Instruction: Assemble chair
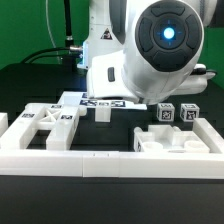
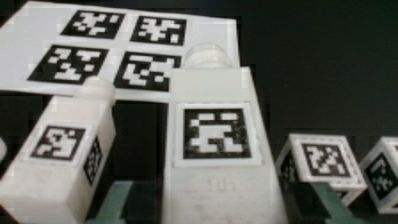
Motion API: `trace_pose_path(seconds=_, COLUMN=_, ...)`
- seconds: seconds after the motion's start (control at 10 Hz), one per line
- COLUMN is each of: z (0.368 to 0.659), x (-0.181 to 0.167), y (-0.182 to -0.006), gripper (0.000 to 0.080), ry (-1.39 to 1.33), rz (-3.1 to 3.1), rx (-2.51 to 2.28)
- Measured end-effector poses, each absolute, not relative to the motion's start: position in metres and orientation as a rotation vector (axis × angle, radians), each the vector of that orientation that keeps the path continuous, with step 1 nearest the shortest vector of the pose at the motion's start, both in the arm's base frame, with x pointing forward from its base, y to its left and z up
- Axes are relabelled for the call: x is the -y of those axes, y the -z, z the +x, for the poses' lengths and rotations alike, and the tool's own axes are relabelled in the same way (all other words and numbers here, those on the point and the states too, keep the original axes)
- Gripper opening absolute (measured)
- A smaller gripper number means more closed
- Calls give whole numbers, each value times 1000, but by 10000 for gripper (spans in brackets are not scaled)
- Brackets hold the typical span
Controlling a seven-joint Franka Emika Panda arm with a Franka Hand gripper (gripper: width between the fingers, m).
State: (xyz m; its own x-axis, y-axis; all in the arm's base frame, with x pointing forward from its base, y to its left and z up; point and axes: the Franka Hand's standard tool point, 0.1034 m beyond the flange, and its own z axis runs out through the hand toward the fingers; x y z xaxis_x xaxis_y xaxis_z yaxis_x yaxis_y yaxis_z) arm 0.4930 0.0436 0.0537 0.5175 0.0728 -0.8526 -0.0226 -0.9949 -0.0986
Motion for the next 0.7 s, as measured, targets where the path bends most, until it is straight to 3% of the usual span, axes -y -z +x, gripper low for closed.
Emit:
trace_pose_path(seconds=0.3, z=512, x=-42, y=-54, gripper=285, ry=-1241, rz=-2768, rx=61)
trace_pose_path(seconds=0.6, z=536, x=-41, y=-105, gripper=285, ry=-985, rz=-2868, rx=76)
trace_pose_path(seconds=0.7, z=549, x=-40, y=-103, gripper=285, ry=-815, rz=-2927, rx=69)
